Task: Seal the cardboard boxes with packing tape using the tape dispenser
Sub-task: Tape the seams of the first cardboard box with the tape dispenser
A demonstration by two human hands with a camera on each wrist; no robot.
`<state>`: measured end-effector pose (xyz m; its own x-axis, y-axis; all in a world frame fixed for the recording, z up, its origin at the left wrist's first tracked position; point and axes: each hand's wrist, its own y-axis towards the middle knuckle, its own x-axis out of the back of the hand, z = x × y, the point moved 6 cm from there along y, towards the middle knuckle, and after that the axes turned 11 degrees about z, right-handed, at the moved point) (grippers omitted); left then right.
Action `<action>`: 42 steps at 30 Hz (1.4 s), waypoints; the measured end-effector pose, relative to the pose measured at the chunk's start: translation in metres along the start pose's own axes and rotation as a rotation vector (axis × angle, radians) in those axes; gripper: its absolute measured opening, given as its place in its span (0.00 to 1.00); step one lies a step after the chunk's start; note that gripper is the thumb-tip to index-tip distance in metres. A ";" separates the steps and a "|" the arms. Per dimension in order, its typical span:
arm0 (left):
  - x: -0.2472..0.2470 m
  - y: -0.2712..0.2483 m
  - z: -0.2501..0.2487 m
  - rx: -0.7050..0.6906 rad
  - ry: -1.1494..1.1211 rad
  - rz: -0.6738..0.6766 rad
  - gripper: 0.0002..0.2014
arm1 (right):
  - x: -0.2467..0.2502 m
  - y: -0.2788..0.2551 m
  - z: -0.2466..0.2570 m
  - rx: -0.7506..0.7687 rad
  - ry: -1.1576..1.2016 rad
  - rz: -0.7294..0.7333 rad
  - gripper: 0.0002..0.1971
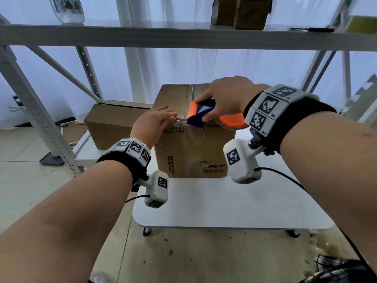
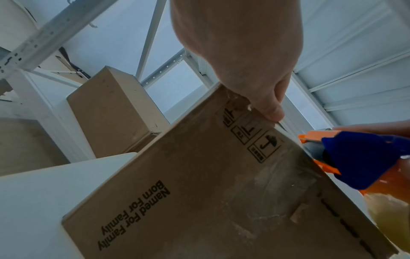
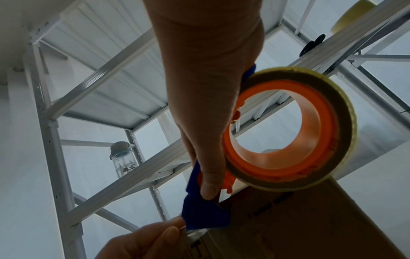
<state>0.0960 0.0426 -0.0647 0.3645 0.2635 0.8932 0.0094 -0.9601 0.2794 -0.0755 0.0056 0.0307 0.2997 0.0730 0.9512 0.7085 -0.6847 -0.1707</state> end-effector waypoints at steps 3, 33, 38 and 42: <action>-0.002 0.001 -0.004 -0.009 0.007 -0.011 0.17 | -0.002 -0.008 -0.017 -0.023 0.011 0.008 0.27; -0.022 0.018 -0.055 -0.174 0.054 0.073 0.19 | -0.020 -0.014 -0.032 -0.090 0.116 0.010 0.30; -0.021 0.018 -0.042 -0.190 0.072 0.066 0.19 | -0.013 -0.008 -0.023 -0.070 0.093 0.022 0.30; -0.024 0.018 -0.044 -0.188 0.080 0.052 0.19 | -0.014 -0.013 -0.022 -0.064 0.060 0.016 0.30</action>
<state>0.0467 0.0230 -0.0655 0.2849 0.2282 0.9310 -0.1841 -0.9401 0.2868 -0.1024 -0.0025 0.0256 0.2707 0.0196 0.9625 0.6611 -0.7306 -0.1711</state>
